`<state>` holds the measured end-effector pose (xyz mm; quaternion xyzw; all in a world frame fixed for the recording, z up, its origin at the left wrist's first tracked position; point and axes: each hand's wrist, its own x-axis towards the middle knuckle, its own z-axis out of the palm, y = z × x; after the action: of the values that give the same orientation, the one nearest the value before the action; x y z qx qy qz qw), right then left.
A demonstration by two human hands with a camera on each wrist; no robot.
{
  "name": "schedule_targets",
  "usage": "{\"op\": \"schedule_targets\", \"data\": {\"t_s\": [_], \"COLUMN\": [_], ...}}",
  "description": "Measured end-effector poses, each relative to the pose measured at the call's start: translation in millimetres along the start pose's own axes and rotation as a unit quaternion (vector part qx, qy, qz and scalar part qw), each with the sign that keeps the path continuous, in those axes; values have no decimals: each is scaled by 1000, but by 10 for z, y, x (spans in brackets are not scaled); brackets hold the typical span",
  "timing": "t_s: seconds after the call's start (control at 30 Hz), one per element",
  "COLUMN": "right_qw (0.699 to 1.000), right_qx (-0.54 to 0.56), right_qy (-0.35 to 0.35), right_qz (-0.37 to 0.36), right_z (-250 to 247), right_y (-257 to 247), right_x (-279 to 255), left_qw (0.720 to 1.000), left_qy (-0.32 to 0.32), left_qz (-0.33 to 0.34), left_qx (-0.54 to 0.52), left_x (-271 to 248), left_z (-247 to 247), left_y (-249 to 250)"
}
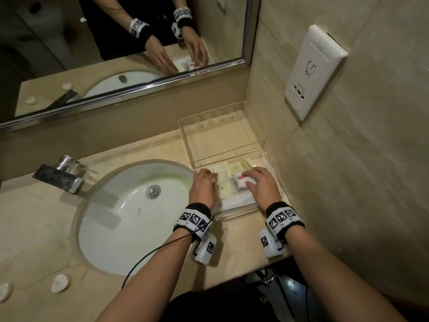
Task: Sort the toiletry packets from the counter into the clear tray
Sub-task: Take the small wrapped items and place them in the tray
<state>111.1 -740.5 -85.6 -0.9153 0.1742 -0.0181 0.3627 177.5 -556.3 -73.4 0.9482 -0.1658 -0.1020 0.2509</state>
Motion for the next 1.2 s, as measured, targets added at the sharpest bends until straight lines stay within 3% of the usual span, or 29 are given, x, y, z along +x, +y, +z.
{"op": "schedule_targets", "data": {"t_s": [0.13,0.33,0.5,0.7,0.97,1.2], "right_qw": [1000,996,991,984,993,993], "right_qx": [-6,-65,-120,-175,-120,-90], "right_qy": [13,-22,-7,1,15,69], "right_qz": [-7,-51,-54,-30,-11,-30], "right_z": [18,134,224,339,334,191], "right_y": [2,-75,-47,-169,-93,101], "right_x": [40,30,17,16,-9,-60], "left_qw": [997,994,990,992,995,987], "left_qy": [-28,-75,-89,-76,-67,-11], "left_qz": [45,38,57,53,39,154], "left_qx": [52,63,89,87,69,39], "left_x": [-64,-51,-30,-18,-18,-12], "left_z": [23,30,50,110,76,60], "left_y": [-16,-12,-38,-44,-40,96]}}
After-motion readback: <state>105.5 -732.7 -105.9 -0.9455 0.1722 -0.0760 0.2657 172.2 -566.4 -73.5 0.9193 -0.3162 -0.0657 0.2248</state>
